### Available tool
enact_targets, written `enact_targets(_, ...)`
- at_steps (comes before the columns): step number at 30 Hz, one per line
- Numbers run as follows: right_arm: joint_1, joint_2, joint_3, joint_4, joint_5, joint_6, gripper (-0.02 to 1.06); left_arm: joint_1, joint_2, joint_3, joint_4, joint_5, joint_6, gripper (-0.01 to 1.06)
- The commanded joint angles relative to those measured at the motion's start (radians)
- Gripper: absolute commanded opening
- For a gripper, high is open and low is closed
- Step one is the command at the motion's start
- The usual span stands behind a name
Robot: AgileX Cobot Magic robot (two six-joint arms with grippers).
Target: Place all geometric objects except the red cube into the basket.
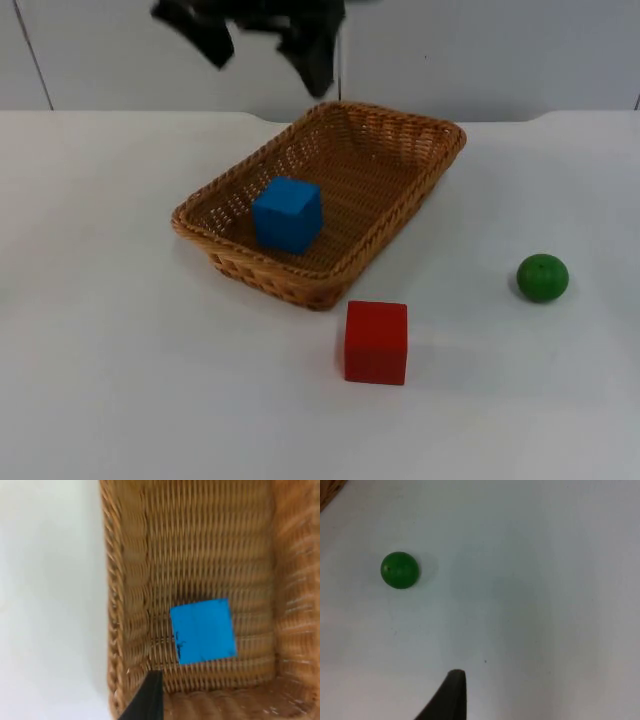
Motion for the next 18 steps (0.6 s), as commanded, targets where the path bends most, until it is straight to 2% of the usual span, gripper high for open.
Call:
enact_targets(1,-0.004,-0.002,-0.008,-0.004,-0.01,0.002,1.05,0.001,-0.074,0.03,-0.008,0.034,-0.014,0.92)
enact_targets(5,-0.004,-0.002,-0.008,-0.004,-0.002,0.002,1.05,0.001,-0.204,0.192,-0.015,-0.002,-0.036,0.92)
enact_targets(6,-0.004,-0.002,-0.008,-0.004,-0.002,0.002,1.05,0.001,-0.204,0.192,-0.015,-0.002,-0.036,0.92)
enact_targets(10,-0.004,-0.002,-0.008,-0.004,-0.002,0.002,1.05,0.001,-0.314,0.411,-0.018,-0.074,-0.04,0.92)
enact_targets(11,-0.004,-0.002,-0.008,-0.004,-0.002,0.002,1.05,0.001,-0.314,0.411,-0.018,-0.074,-0.04,0.92)
enact_targets(15,-0.004,-0.002,-0.008,-0.004,0.0,0.002,1.05,0.001,-0.385,0.598,-0.018,-0.127,-0.04,0.92)
enact_targets(18,-0.004,-0.002,-0.008,-0.004,0.005,0.002,1.05,0.001,-0.41,0.669,-0.018,-0.167,-0.04,0.92)
